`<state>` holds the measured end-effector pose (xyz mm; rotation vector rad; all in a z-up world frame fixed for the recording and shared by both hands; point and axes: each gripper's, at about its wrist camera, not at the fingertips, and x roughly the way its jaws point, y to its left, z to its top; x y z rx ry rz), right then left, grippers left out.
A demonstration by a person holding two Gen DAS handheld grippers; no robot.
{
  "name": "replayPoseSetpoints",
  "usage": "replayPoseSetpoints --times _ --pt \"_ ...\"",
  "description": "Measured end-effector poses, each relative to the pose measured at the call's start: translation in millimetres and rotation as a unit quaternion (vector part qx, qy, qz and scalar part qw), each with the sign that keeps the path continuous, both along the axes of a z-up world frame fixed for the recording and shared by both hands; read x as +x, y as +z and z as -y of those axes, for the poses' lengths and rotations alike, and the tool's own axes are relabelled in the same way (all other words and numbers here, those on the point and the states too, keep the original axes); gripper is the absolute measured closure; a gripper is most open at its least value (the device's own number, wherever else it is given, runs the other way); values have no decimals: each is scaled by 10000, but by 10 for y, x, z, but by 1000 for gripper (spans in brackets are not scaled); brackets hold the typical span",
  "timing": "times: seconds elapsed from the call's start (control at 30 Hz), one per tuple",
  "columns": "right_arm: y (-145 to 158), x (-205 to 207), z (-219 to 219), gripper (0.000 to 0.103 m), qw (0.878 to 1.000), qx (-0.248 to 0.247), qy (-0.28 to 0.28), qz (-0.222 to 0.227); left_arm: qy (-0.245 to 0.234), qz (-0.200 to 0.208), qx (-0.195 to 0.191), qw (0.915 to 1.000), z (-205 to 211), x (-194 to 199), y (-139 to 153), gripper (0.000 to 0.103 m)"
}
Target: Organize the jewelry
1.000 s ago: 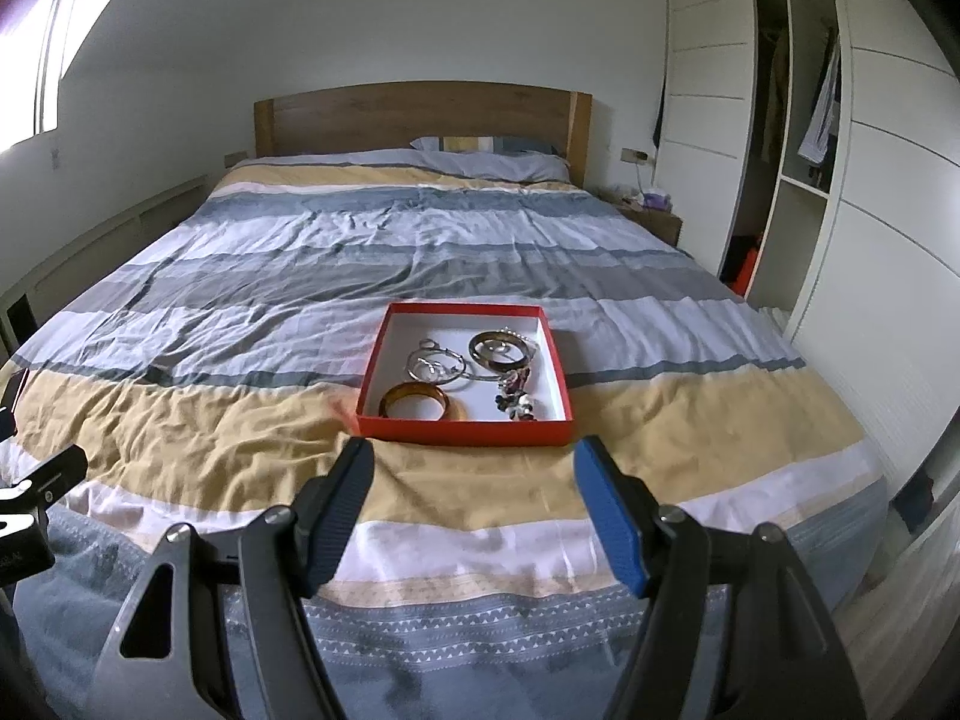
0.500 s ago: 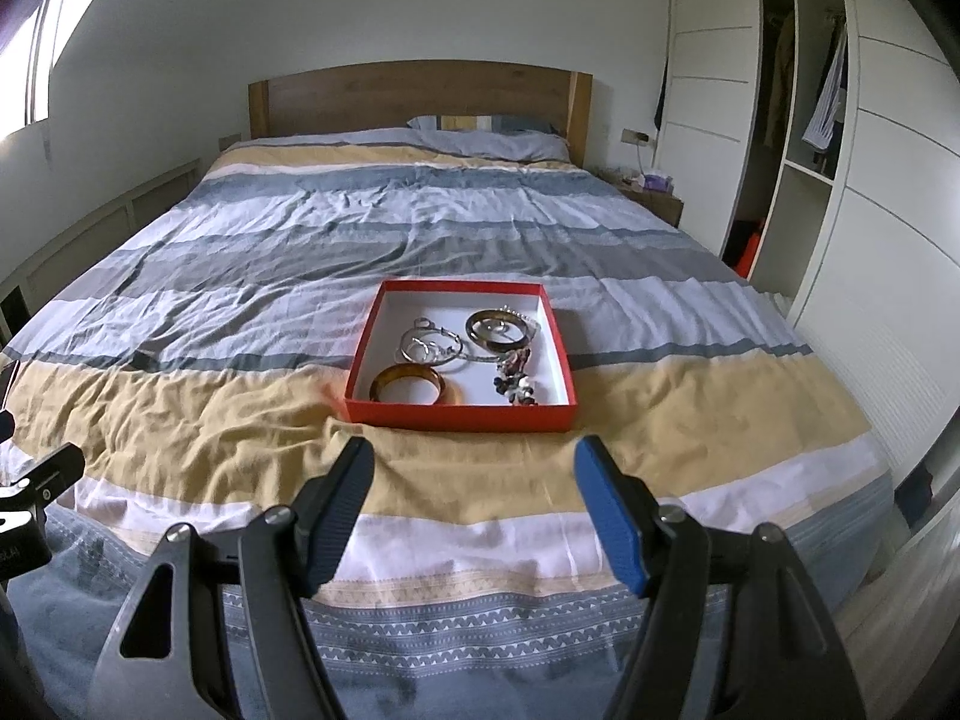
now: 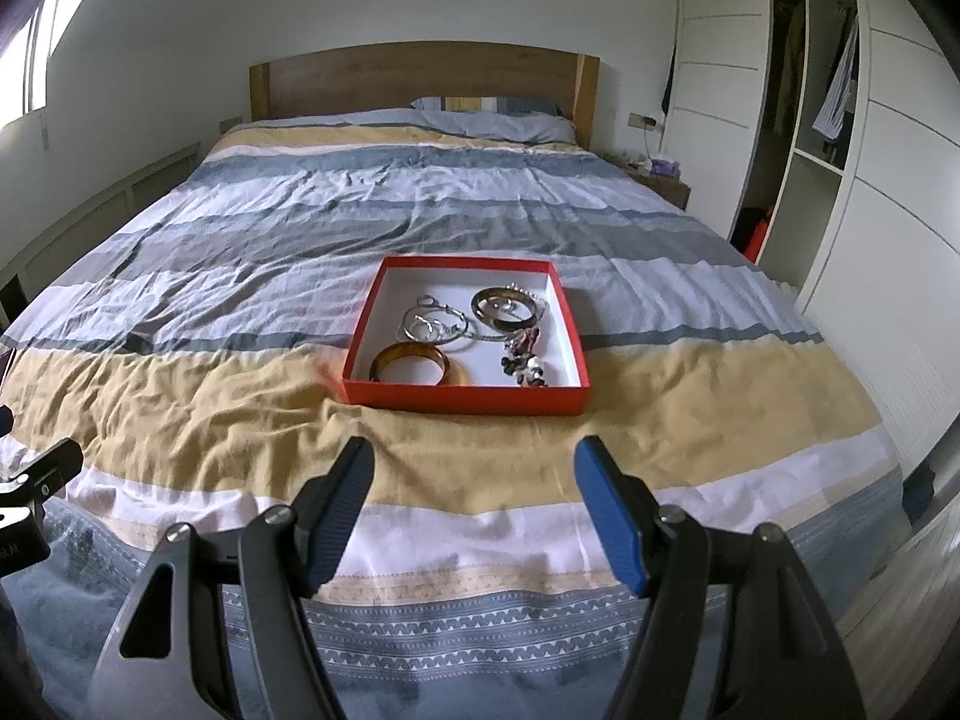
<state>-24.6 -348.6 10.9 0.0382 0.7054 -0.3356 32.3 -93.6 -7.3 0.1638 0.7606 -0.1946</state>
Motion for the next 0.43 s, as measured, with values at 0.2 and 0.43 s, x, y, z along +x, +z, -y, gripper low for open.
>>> replayPoseSetpoints --times 0.2,0.43 --pt "-60 14 24 35 10000 36 -8 -49 0 -61 33 10000 11 29 -50 1" --pt "-73 12 45 35 10000 52 -19 -61 32 -149 83 9998 1 55 -93 1"
